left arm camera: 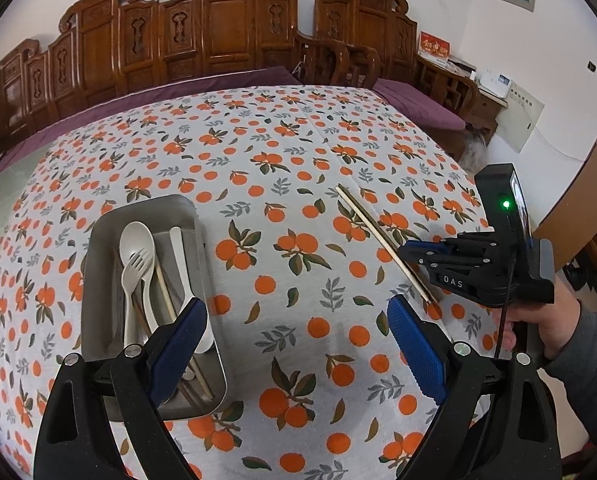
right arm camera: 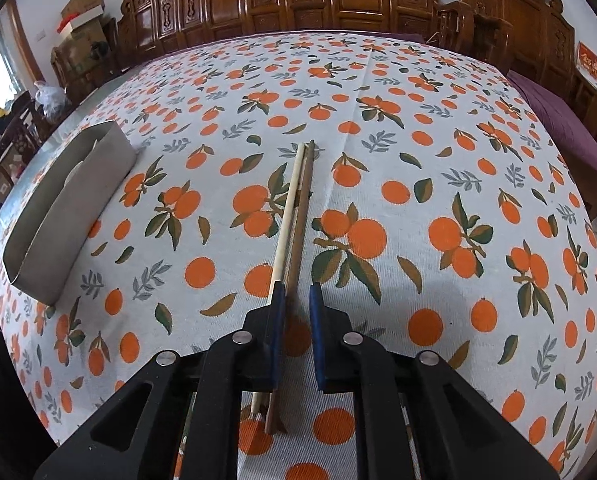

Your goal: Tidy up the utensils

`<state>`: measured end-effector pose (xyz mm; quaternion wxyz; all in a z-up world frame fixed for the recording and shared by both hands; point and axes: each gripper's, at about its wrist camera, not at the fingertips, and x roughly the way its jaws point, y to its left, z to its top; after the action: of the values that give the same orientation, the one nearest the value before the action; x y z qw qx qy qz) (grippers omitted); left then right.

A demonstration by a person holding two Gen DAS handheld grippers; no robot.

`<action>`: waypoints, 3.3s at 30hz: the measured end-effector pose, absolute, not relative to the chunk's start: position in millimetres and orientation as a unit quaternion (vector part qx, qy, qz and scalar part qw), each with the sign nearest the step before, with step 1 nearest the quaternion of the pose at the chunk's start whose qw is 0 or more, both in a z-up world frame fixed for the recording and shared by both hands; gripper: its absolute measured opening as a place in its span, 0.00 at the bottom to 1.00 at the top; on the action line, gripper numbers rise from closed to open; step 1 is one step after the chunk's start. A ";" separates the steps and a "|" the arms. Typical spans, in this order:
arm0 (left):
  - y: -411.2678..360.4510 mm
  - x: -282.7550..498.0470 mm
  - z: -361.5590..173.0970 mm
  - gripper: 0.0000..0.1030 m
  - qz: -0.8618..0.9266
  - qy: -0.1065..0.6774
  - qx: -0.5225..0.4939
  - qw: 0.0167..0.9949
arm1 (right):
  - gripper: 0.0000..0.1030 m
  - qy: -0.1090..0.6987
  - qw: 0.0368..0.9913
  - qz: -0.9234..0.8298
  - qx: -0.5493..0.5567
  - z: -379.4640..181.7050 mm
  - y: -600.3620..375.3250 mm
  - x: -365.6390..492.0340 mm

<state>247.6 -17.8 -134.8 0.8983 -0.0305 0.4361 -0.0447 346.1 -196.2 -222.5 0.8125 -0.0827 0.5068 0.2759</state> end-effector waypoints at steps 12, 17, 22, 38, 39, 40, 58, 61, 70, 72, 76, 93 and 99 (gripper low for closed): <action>-30.8 258.4 -137.2 0.85 -0.045 0.435 -0.029 0.899 | 0.06 0.496 0.826 0.257 -0.070 -212.6 -218.7 333.1; -43.4 264.0 -133.1 0.85 -0.055 0.431 -0.022 0.900 | 0.06 0.483 0.838 0.251 -0.046 -191.3 -243.2 315.5; -57.8 270.6 -128.6 0.85 -0.065 0.427 -0.014 0.902 | 0.06 0.474 0.847 0.240 -0.024 -174.1 -262.4 297.4; -95.6 313.9 -173.0 0.72 -0.065 0.462 -0.021 0.884 | 0.06 0.470 0.853 0.228 0.012 -171.1 -290.8 277.0; -97.9 317.2 -176.2 0.71 -0.064 0.465 -0.026 0.883 | 0.06 0.472 0.851 0.228 0.015 -173.0 -292.6 277.6; -101.0 321.1 -180.1 0.70 -0.065 0.468 -0.031 0.881 | 0.06 0.474 0.851 0.227 0.015 -174.5 -293.5 278.1; -138.7 348.9 -226.4 0.38 -0.035 0.495 -0.005 0.868 | 0.06 0.496 0.841 0.213 0.029 -195.1 -304.8 285.1; -139.2 349.5 -227.0 0.19 -0.031 0.492 0.012 0.870 | 0.06 0.496 0.841 0.213 0.026 -195.0 -303.4 284.5; -121.6 335.1 -225.5 0.04 -0.045 0.508 -0.001 0.860 | 0.06 0.495 0.842 0.214 0.023 -193.1 -300.0 284.4; -118.1 333.1 -224.6 0.04 -0.044 0.515 -0.003 0.856 | 0.06 0.492 0.843 0.216 0.022 -191.1 -298.9 284.1; -109.5 325.1 -219.9 0.04 -0.045 0.518 -0.006 0.854 | 0.06 0.488 0.844 0.221 0.020 -187.2 -296.3 282.4; -67.2 281.7 -171.4 0.04 -0.047 0.492 0.001 0.869 | 0.06 0.477 0.843 0.249 0.008 -175.7 -273.6 269.8; -53.4 260.9 -153.6 0.04 -0.049 0.478 -0.004 0.877 | 0.06 0.472 0.843 0.260 0.004 -169.8 -265.7 264.9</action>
<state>260.9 -53.4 -153.6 0.8770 -0.0041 0.4781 -0.0488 264.9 -265.7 -169.8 0.8426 0.0041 0.4718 0.2597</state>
